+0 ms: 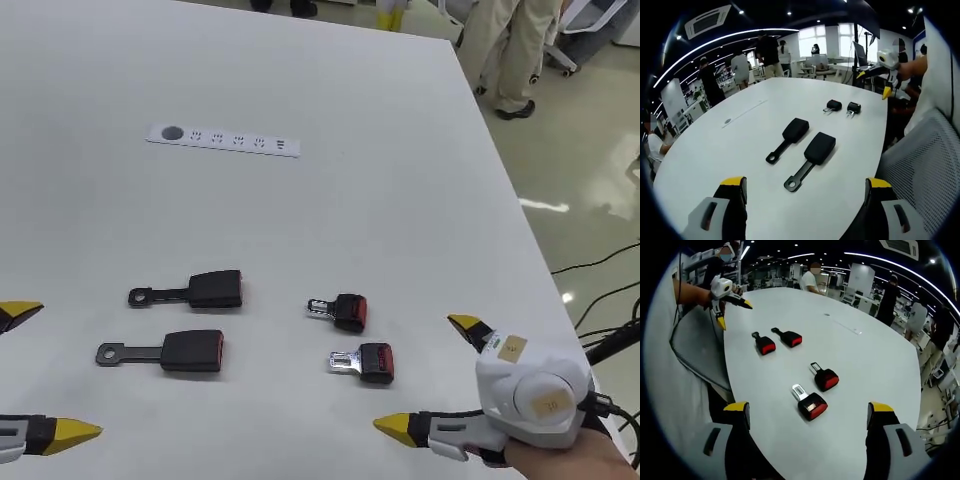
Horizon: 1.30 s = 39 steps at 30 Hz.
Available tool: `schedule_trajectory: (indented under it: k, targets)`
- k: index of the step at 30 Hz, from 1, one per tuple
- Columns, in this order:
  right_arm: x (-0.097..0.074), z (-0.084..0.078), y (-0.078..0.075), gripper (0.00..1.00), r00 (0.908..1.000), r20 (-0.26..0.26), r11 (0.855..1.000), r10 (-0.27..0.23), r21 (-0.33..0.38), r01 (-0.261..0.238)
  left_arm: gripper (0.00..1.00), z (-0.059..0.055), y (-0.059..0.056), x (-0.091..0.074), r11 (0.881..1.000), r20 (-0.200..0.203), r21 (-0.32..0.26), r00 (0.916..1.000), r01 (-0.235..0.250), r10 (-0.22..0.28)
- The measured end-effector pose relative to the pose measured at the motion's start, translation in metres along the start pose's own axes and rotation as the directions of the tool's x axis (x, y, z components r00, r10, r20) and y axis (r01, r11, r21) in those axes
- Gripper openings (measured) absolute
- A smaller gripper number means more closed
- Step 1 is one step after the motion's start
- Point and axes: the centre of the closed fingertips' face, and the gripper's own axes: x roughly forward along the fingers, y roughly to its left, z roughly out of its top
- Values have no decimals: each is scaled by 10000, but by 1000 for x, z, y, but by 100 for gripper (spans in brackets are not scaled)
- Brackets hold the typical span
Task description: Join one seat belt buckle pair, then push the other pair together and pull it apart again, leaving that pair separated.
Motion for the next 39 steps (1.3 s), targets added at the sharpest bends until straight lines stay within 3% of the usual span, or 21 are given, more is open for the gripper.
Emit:
schedule_trajectory:
  k: [8, 19, 28, 31, 39]
  targets:
    - [-2, -1, 2, 98, 10000, -21, 9999, 61, -113, -62, 100, -4, 1, -1, 9996, 89, -245, 9999, 143, -141]
    - [-3, -2, 1, 93, 9998, -135, 9991, 111, -412, -116, 99, 2, -2, 2, 9997, -12, -97, 9997, 234, -234]
    - [2, -4, -1, 87, 9990, -293, 9974, 340, -630, -358, 96, 7, -7, 9, 9989, -342, 323, 9989, 327, -316]
    - [4, -7, -1, 85, 9981, -487, 9965, 390, -725, -424, 97, 7, -7, 11, 9991, -427, 94, 9983, 413, -409]
    - [8, -12, -4, 85, 9967, -669, 9962, 468, -696, -515, 96, 5, -3, 19, 9991, -842, 252, 9959, 340, -317]
